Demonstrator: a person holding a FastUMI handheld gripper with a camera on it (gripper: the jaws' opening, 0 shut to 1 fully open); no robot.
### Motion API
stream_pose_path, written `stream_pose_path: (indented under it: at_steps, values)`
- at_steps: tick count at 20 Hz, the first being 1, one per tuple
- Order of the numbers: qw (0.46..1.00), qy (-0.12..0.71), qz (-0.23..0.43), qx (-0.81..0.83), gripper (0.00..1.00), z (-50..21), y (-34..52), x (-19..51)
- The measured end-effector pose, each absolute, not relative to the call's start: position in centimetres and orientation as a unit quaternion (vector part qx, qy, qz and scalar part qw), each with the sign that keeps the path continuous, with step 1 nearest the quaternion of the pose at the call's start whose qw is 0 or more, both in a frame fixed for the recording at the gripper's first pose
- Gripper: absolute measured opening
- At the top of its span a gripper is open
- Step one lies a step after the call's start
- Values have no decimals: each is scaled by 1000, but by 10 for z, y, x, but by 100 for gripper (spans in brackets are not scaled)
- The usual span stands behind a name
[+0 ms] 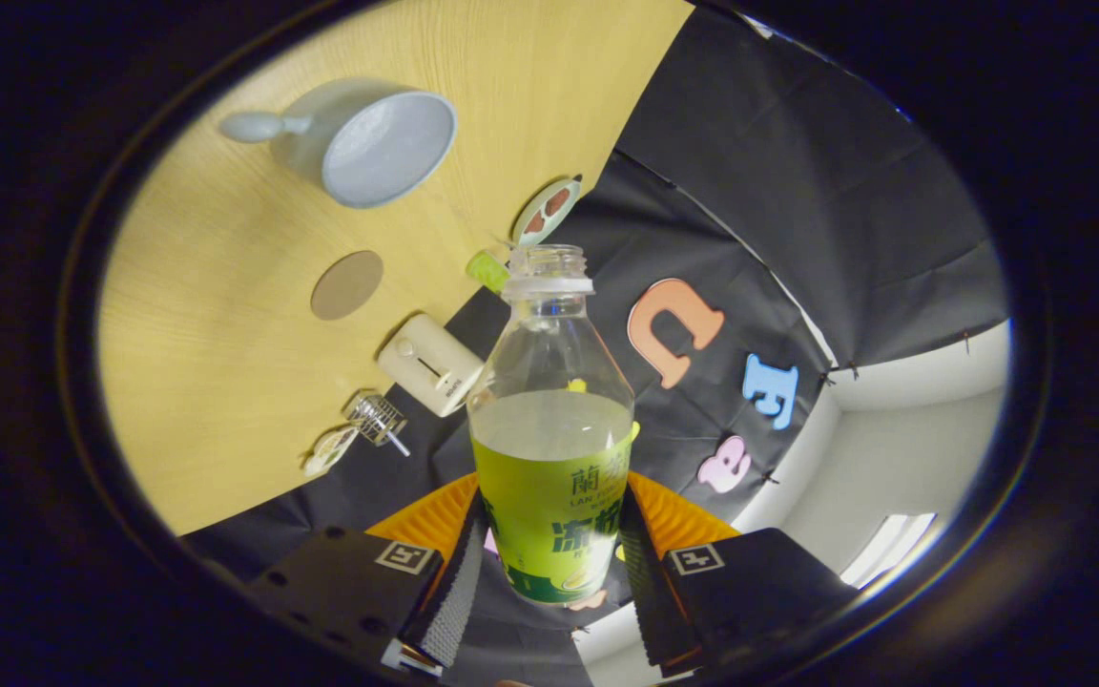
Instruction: Take the bottle from table, then pour the juice into the cup, finally place the bottle on the coaster
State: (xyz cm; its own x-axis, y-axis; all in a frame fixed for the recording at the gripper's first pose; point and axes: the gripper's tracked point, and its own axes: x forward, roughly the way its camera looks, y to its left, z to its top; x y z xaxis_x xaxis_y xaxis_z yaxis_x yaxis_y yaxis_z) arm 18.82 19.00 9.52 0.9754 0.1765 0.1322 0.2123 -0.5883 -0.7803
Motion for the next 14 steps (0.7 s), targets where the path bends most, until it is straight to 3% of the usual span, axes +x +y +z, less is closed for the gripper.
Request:
stream_pose_path:
  at_steps: [8, 14]
  values:
    - [432, -117, -18, -894, 75, 94, 197, 188]
    - [483, -126, -11, -866, 75, 93, 197, 186]
